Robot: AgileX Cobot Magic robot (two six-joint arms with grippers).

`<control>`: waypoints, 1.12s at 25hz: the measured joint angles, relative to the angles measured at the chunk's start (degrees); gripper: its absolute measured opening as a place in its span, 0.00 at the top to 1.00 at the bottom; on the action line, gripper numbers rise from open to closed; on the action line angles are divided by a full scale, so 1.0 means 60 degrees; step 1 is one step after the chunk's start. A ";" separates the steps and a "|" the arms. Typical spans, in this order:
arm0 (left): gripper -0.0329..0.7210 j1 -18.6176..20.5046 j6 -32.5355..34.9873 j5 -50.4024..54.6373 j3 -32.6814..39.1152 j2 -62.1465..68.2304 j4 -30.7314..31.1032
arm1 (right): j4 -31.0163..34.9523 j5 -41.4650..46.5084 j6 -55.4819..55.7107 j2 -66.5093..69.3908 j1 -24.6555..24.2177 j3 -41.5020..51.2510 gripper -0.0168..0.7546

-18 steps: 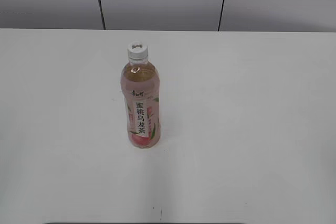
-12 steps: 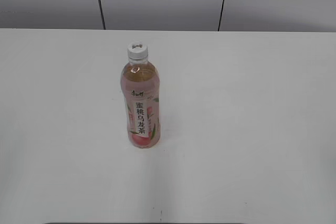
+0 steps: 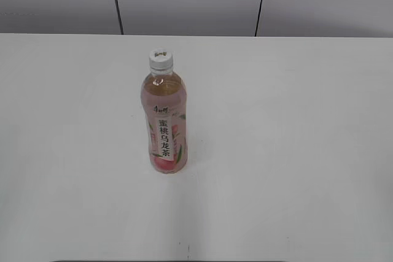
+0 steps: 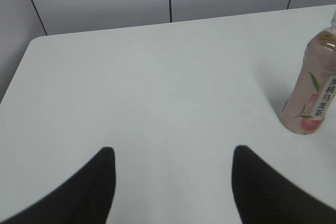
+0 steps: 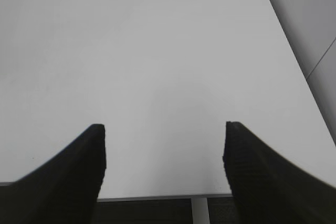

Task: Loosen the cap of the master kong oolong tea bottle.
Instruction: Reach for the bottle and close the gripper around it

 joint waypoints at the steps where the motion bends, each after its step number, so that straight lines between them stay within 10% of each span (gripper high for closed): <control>1: 0.38 0.0000 0.0000 0.0000 0.0000 0.0000 0.0000 | 0.0000 0.0000 0.0000 0.0000 0.0000 0.0000 0.29; 19: 0.38 0.0000 0.0000 -0.0234 -0.0098 0.0100 -0.0005 | 0.0000 0.0000 0.0000 0.0000 0.0000 0.0000 0.29; 28: 0.38 0.0000 0.0000 -0.5029 -0.0004 0.1595 -0.1308 | 0.0000 0.0000 0.0000 0.0000 0.0000 0.0000 0.29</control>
